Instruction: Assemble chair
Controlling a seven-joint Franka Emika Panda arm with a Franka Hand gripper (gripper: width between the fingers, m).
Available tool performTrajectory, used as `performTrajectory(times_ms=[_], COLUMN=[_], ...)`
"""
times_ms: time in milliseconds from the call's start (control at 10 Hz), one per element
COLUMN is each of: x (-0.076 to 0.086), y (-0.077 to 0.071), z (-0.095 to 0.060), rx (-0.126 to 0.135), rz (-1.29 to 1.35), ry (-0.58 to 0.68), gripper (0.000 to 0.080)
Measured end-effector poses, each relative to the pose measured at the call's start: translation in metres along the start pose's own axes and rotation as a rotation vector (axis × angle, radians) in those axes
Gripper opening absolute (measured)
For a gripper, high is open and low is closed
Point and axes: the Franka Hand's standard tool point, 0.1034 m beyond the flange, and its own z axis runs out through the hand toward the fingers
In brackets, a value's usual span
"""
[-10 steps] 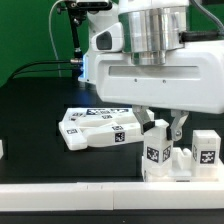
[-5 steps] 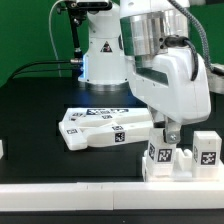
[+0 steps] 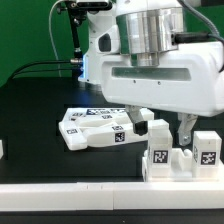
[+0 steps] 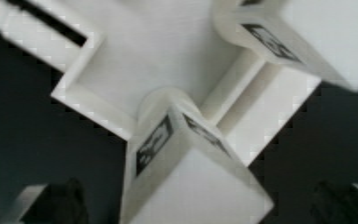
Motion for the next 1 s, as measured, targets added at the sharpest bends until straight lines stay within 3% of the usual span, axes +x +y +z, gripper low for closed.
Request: performTrajectory(times_ms=[200,400,600,800,900,1000], x=[0.0012,0.0001,-0.001,-0.0009,-0.0012,-0.0012], y=[0.0013,0.0024,0.003,0.0035,0.0032,0.0033], z=[0.0,0.0015,0.0032,0.0035,0.0035,0.0035], rx=[-0.006,-0.042,-0.043,-0.044,-0.042,-0.042], rz=[-0.221,-0.591,-0.547,-0.55,-0.456,-0.399], ry=[0.004,0.005,0.001,0.001,0.003,0.004], gripper=[0.0649,0.0649,0.0623,0.0347,0.0347,0.0282])
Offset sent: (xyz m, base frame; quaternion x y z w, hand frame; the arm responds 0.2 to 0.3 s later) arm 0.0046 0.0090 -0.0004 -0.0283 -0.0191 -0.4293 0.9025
